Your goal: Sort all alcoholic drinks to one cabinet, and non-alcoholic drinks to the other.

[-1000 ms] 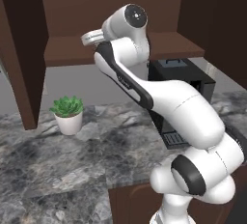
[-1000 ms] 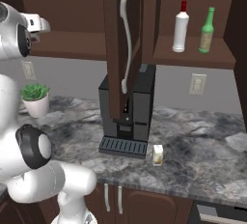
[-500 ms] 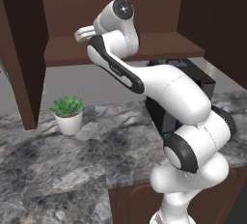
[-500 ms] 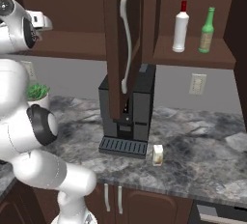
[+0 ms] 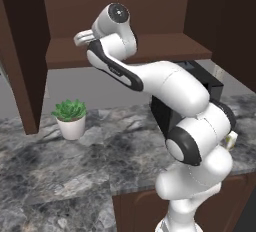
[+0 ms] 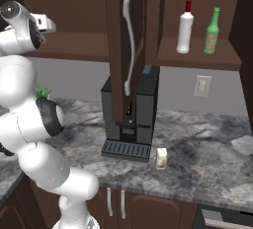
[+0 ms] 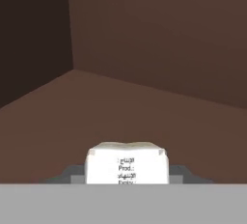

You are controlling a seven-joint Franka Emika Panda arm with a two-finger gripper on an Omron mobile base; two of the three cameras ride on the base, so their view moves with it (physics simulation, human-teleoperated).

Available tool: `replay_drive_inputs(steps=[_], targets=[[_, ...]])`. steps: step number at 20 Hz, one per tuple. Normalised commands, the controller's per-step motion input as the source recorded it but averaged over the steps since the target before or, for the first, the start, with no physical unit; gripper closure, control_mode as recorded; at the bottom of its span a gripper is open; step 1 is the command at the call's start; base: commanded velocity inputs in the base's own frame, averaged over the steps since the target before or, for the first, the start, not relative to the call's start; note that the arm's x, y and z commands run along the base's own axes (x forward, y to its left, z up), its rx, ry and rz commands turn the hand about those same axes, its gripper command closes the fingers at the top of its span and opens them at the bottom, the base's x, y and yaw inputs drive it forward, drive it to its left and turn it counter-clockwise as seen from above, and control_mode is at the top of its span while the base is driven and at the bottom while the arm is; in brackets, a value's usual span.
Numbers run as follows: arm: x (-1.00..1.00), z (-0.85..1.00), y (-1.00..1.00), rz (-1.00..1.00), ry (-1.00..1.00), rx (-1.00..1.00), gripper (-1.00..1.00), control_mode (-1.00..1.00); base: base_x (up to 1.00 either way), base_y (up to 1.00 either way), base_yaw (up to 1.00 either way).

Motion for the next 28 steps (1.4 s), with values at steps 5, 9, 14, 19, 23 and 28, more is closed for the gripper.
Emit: replay_drive_inputs(steps=[5, 9, 14, 19, 23, 28], targets=[[0.32, -0.13, 0.07, 0.00, 0.00, 0.00, 1.00, -1.00, 0.00, 0.00, 0.00], [0.29, -0.10, 0.09, 0.00, 0.00, 0.00, 1.00, -1.00, 0.00, 0.00, 0.00], [0.22, 0.00, 0.13, 0.00, 0.03, 0.00, 1.00, -1.00, 0.00, 0.00, 0.00], [0.10, 0.00, 0.12, 0.00, 0.09, -0.01, 1.00, -1.00, 0.00, 0.00, 0.00], [0.02, 0.00, 0.09, 0.00, 0.06, -0.02, 1.00, -1.00, 0.00, 0.00, 0.00], [0.05, -0.05, 0.07, 0.00, 0.02, 0.00, 1.00, -1.00, 0.00, 0.00, 0.00]])
